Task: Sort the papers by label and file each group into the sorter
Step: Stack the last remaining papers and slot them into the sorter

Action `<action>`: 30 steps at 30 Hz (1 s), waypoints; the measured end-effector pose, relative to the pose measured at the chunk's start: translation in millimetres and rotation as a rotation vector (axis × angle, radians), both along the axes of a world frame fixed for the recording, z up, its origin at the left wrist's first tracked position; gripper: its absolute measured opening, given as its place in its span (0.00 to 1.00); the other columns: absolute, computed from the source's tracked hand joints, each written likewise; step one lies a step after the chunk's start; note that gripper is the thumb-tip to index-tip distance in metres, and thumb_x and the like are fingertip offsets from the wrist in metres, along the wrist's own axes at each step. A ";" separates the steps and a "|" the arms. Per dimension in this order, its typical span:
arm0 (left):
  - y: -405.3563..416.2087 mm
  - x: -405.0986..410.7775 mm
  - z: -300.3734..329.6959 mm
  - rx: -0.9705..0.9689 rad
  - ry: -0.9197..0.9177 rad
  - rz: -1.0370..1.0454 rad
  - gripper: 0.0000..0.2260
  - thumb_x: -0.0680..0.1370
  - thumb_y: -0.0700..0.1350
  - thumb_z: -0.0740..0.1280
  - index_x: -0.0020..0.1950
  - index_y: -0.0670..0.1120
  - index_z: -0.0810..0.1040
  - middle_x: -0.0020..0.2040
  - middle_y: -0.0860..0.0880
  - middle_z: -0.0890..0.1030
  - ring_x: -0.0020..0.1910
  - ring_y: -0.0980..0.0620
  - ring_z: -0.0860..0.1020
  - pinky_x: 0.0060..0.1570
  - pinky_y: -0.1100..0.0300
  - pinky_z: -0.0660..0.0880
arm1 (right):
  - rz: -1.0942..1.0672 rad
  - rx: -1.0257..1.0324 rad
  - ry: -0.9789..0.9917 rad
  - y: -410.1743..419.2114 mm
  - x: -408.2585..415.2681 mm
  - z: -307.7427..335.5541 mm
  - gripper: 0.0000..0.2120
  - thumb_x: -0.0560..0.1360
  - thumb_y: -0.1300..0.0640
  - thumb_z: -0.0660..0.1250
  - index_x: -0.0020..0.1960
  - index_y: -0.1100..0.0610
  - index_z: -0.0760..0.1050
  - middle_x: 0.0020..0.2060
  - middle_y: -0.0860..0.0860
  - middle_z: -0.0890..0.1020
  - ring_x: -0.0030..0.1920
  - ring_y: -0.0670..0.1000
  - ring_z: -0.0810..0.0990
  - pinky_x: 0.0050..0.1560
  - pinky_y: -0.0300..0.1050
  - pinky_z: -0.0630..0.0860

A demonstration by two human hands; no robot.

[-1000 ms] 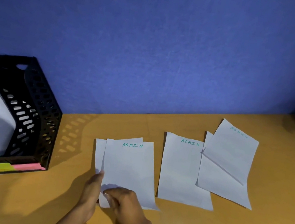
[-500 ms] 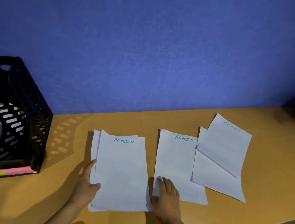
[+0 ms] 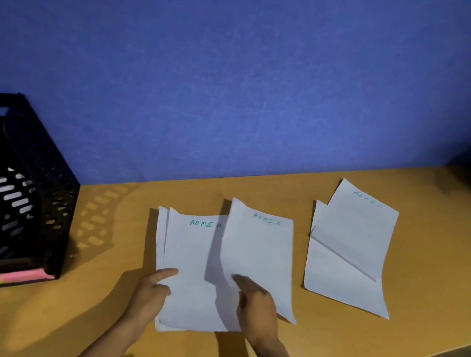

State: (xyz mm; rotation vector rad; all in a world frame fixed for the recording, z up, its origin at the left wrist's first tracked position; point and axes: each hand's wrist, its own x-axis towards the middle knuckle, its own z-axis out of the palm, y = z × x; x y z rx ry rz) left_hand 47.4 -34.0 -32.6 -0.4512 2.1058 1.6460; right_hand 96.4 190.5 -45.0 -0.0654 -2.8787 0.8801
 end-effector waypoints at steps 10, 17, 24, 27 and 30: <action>33.6 -1.6 12.7 0.135 0.145 -0.010 0.09 0.75 0.43 0.72 0.55 0.49 0.82 0.48 0.52 0.86 0.48 0.54 0.83 0.43 0.62 0.80 | 0.444 -0.268 -0.078 -41.1 6.4 17.7 0.21 0.82 0.61 0.57 0.74 0.52 0.66 0.70 0.51 0.74 0.70 0.49 0.71 0.71 0.38 0.65; 45.1 -17.0 10.7 0.133 0.157 0.025 0.17 0.75 0.33 0.69 0.58 0.52 0.78 0.53 0.49 0.84 0.52 0.48 0.82 0.45 0.54 0.80 | 0.203 -0.251 -0.010 5.0 7.3 22.7 0.24 0.80 0.38 0.58 0.70 0.48 0.71 0.67 0.45 0.76 0.67 0.39 0.70 0.68 0.28 0.61; 59.4 -17.6 0.7 0.163 0.119 -0.033 0.25 0.74 0.32 0.69 0.62 0.60 0.73 0.59 0.52 0.81 0.58 0.51 0.79 0.52 0.53 0.79 | -0.217 0.168 -0.061 99.1 8.1 -5.0 0.25 0.66 0.65 0.76 0.63 0.61 0.77 0.58 0.59 0.82 0.57 0.61 0.81 0.54 0.54 0.79; 64.5 -19.6 -3.3 0.153 0.108 -0.037 0.31 0.74 0.31 0.69 0.66 0.62 0.69 0.64 0.51 0.78 0.61 0.50 0.77 0.57 0.50 0.77 | -0.352 0.258 -0.261 130.2 12.7 -21.0 0.29 0.72 0.64 0.69 0.72 0.57 0.68 0.69 0.55 0.73 0.71 0.58 0.69 0.68 0.54 0.68; 72.2 -21.1 -5.0 0.135 0.089 -0.034 0.36 0.74 0.30 0.68 0.72 0.61 0.64 0.68 0.52 0.74 0.65 0.50 0.74 0.62 0.49 0.74 | -0.394 0.378 -0.371 149.4 10.5 -29.5 0.27 0.77 0.62 0.62 0.75 0.54 0.61 0.74 0.52 0.67 0.76 0.55 0.60 0.73 0.52 0.59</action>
